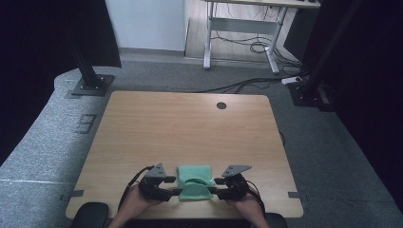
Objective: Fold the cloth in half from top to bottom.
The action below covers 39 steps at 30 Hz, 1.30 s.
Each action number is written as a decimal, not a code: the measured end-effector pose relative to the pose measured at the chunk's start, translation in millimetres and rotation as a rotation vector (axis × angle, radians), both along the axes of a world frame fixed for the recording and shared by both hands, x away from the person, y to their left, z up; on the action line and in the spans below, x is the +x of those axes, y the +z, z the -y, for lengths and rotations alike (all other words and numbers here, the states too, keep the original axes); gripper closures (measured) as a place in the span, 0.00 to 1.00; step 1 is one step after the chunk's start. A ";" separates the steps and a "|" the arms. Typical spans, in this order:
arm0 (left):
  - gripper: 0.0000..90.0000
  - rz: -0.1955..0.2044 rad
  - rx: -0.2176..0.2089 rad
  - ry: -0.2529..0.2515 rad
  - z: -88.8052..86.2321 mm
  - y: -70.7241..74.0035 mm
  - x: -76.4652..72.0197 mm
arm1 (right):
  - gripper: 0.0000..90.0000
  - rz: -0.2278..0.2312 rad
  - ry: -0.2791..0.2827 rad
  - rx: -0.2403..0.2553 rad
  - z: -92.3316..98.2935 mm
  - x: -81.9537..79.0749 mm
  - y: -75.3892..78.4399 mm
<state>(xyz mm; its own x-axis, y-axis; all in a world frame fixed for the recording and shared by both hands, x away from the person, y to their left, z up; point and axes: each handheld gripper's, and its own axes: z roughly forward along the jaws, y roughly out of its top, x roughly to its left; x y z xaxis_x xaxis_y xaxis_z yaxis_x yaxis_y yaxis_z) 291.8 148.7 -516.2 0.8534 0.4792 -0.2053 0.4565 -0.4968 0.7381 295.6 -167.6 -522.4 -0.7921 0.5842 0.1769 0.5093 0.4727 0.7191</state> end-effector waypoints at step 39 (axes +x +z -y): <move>0.16 0.033 0.134 0.216 19.4 -23.2 4.2 | 0.22 0.047 -0.080 -0.140 -9.6 4.0 -21.0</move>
<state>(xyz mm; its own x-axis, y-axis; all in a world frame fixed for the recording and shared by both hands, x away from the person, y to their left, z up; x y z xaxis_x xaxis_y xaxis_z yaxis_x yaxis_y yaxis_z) 296.0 129.2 -539.4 0.7334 0.6722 -0.1016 0.5394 -0.4845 0.6887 299.6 -158.1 -543.4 -0.7478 0.6618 0.0530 0.5164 0.5297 0.6729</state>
